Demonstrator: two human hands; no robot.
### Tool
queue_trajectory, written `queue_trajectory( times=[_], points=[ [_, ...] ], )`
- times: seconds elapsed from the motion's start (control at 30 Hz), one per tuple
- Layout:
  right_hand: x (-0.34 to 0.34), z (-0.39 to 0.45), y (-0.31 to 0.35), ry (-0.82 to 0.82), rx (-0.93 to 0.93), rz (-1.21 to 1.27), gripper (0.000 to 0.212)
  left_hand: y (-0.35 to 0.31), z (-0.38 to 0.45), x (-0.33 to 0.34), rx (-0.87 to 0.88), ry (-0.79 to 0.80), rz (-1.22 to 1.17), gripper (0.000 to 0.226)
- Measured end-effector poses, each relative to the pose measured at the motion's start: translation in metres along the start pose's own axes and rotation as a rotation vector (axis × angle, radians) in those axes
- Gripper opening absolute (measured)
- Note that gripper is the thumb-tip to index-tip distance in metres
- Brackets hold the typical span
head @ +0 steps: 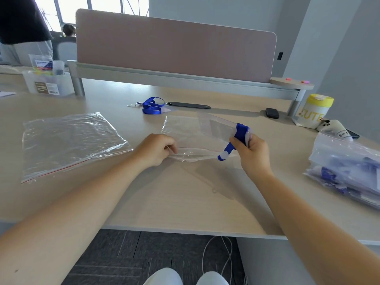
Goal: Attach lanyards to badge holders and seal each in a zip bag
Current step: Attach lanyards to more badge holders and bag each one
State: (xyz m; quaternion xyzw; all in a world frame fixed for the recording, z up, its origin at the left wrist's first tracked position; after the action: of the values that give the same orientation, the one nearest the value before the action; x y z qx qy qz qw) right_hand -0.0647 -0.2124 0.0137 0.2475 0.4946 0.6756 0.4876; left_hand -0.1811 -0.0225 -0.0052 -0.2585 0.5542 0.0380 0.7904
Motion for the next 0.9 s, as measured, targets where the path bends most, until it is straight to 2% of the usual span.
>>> queue_trajectory(
  times=[0.1,0.23,0.3,0.43,0.53,0.6,0.77,0.9],
  points=[
    [0.002,-0.003,0.004,0.03,0.006,0.085,0.033,0.0,0.001,-0.001,-0.036,0.003,-0.082,0.027],
    [0.007,-0.006,0.01,0.115,0.018,0.127,0.009,-0.005,0.002,-0.004,-0.057,-0.006,-0.183,0.035],
    [0.008,-0.007,0.011,0.157,0.011,0.051,0.01,-0.008,0.002,-0.005,-0.053,-0.007,-0.224,0.038],
    [0.008,-0.005,0.019,0.219,-0.118,-0.28,0.026,-0.011,0.005,-0.008,-0.026,-0.015,-0.249,0.046],
    [0.01,-0.001,0.024,0.223,-0.228,-0.527,0.015,-0.016,0.005,-0.01,-0.015,-0.029,-0.319,0.051],
    [0.013,0.001,0.026,0.227,-0.274,-0.657,0.017,-0.022,0.005,-0.012,-0.003,-0.034,-0.379,0.053],
    [0.015,0.002,0.041,0.123,-0.348,-0.738,0.021,-0.035,0.003,-0.016,0.033,0.038,-0.462,0.067],
    [0.022,0.0,0.05,0.12,-0.559,-0.658,0.021,-0.041,0.003,-0.017,0.08,0.085,-0.431,0.079]
  ],
)
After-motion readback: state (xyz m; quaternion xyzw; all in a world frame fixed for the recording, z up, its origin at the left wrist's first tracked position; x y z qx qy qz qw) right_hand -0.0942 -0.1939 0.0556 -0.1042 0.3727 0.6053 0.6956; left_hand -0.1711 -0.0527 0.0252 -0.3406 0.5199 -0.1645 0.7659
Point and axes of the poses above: each hand's wrist, its own z-axis towards the middle knuckle, its own x-axis out of the palm, y = z × x, the point moved 5 cm from there along z, towards the middle knuckle, and after that the axes turned 8 degrees about z, right-handed, at the moved point
